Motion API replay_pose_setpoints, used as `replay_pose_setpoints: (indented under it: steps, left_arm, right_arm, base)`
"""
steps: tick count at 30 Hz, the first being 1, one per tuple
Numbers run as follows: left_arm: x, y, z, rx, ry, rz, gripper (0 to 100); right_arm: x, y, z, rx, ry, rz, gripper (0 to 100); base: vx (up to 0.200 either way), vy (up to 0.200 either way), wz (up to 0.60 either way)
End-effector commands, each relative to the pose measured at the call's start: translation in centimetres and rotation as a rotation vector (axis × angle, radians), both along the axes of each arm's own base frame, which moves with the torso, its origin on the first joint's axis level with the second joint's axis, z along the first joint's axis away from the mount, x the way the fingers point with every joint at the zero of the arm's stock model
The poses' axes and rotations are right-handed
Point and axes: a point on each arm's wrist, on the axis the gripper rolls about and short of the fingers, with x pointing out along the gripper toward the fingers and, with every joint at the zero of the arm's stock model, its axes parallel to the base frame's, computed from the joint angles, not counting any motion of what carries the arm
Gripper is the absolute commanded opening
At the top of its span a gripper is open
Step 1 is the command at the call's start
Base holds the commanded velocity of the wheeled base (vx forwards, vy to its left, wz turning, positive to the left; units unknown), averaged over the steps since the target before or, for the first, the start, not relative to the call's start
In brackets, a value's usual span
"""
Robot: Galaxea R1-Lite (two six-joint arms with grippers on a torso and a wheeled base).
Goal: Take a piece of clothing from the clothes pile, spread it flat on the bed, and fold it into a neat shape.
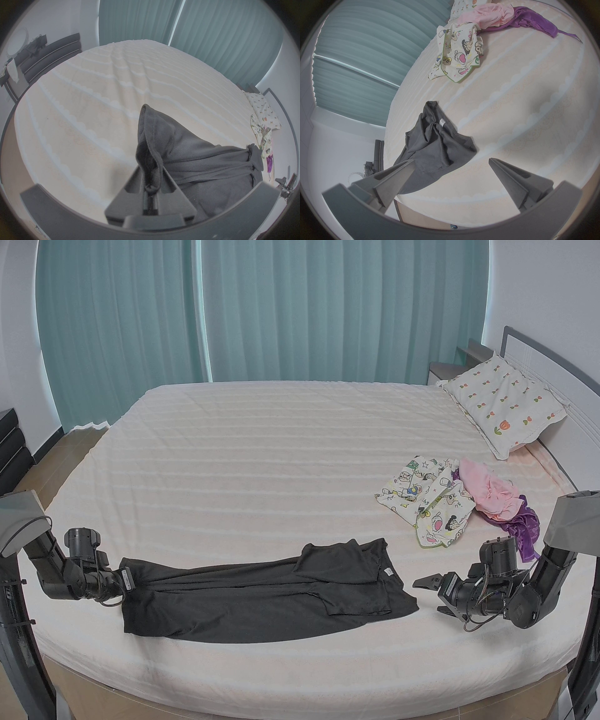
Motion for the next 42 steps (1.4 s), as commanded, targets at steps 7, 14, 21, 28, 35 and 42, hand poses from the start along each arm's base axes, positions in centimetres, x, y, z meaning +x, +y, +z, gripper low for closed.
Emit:
replay_pose_setpoints:
  steps: [7,14,21,28,35,42]
  left_arm:
    - [-0.7,3.4,2.4,-0.044,-0.033,0.059,0]
    - [-1.3,7.4,3.7,-0.072,-0.051,0.138,0]
    - [-2.8,9.1,5.8,-0.134,-0.035,0.171,0]
    - [-3.7,5.7,7.6,-0.162,-0.033,0.124,0]
    - [-2.7,-0.3,8.7,-0.174,-0.016,0.084,0]
    - [-1.6,-7.4,8.9,-0.151,0.014,0.027,0]
  right_arm:
    - [0.0,0.0,0.1,0.001,-0.003,0.001,100]
    - [0.0,0.0,0.1,0.0,-0.003,0.002,100]
    - [0.0,0.0,0.1,0.001,-0.004,0.001,100]
    - [0.0,0.0,0.2,0.002,-0.005,0.0,100]
    - [-0.1,0.0,0.4,0.003,-0.01,0.0,100]
    - [-0.1,0.0,0.4,0.003,-0.01,-0.002,100]
  base:
    - [0.0,0.0,0.0]
    - [0.0,0.0,0.0]
    - [0.0,0.0,0.0]
    - [0.0,0.0,0.0]
    - [0.0,0.0,0.0]
    - [0.0,-0.114,0.0]
